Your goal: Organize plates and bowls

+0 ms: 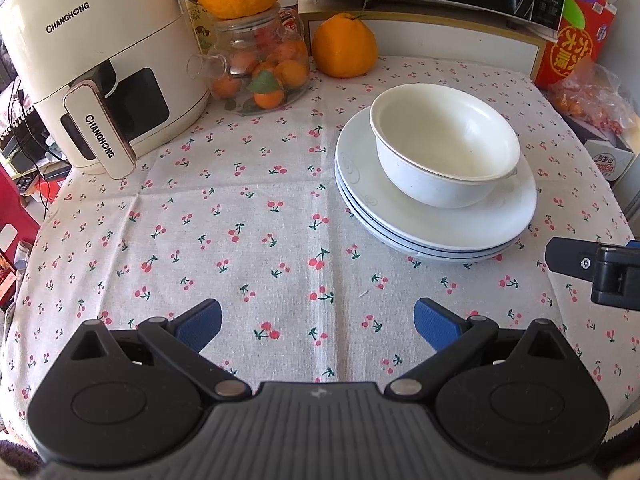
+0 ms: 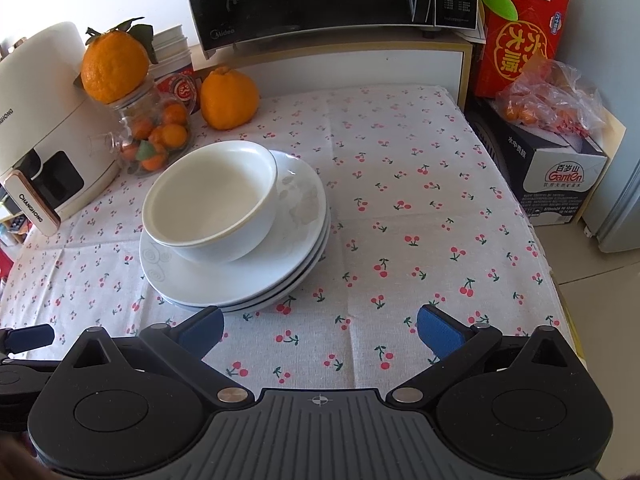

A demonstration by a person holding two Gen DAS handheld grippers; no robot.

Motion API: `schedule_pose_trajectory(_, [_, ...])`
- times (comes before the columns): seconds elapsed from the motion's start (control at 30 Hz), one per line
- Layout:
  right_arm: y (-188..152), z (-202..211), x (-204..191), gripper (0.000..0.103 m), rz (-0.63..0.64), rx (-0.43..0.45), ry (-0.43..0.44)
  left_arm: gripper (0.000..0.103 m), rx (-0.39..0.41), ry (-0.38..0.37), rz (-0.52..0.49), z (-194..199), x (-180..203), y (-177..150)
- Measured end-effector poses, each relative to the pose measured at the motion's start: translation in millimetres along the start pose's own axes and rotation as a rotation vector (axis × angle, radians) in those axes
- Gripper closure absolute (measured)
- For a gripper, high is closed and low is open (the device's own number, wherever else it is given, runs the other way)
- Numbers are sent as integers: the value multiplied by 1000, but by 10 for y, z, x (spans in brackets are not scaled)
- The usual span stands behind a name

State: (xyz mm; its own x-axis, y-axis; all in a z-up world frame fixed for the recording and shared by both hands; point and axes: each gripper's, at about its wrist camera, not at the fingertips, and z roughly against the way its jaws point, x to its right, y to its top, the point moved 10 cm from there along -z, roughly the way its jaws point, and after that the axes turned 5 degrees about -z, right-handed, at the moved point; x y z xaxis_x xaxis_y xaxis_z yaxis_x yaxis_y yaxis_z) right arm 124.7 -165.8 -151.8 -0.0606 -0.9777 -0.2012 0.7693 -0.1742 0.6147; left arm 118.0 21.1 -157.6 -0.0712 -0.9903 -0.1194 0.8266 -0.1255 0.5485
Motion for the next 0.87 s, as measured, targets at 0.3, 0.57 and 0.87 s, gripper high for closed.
schedule_pose_trajectory(0.3, [14, 10, -18, 0, 7, 6, 4, 0, 1, 0, -1, -1, 0, -2])
schedule_pose_trajectory(0.57, [17, 13, -25, 0, 8, 9, 6, 0, 0, 2, -1, 2, -4, -1])
schedule_pose_trajectory(0.87, [13, 20, -39, 0, 11, 8, 8, 0, -5, -8, -5, -12, 18, -6])
